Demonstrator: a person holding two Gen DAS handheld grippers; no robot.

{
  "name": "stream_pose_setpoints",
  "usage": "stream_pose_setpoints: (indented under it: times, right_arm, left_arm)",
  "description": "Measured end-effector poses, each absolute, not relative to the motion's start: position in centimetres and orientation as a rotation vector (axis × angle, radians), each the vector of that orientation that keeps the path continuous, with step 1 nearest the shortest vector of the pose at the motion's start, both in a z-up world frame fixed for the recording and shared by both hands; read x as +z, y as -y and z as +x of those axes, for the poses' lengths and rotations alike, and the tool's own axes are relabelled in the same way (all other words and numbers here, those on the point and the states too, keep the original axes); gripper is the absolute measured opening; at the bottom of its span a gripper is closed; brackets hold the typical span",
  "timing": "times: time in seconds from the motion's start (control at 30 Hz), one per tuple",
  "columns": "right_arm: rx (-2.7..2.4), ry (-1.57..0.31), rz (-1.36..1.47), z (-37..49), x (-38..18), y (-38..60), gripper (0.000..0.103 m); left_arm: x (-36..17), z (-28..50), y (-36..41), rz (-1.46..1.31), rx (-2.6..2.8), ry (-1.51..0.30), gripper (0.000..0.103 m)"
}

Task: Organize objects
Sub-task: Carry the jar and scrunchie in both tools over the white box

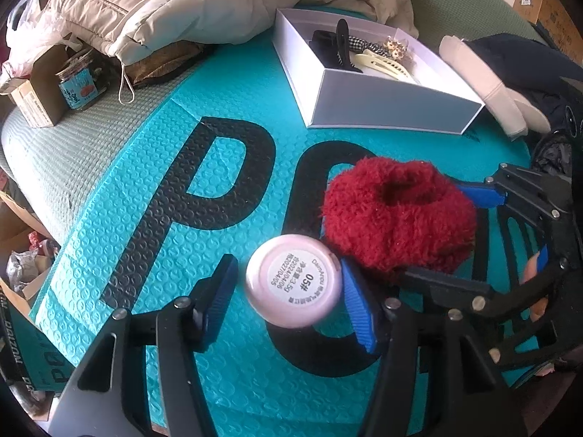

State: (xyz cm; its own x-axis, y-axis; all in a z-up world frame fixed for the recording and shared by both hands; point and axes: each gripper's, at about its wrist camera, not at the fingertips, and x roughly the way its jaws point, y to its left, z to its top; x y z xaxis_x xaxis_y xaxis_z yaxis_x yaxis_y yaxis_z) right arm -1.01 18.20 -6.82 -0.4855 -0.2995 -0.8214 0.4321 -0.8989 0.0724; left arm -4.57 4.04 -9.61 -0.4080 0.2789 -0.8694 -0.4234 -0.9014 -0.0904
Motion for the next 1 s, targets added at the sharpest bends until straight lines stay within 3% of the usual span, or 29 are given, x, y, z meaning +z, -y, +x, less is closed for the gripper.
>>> stream_pose_setpoints:
  times: [0.2,0.37,1.0]
  right_arm:
    - [-2.402,-0.197,1.280,-0.8,-7.1,-17.8,0.049]
    - [-2.394,-0.140,1.303,-1.0,-7.0,-17.8,0.042]
    - [-2.425,-0.153,1.268,0.2,-4.7,-17.8,0.038]
  left_arm:
    - [-9.7,-4.2,-4.7,-1.385,2.350,-0.265,0.053]
    - [-9.6,-4.1,-4.4,-1.386,2.368,-0.254,0.049]
    - [-8.3,-3.7,-2.5,-1.430,2.355,-0.105,0.049]
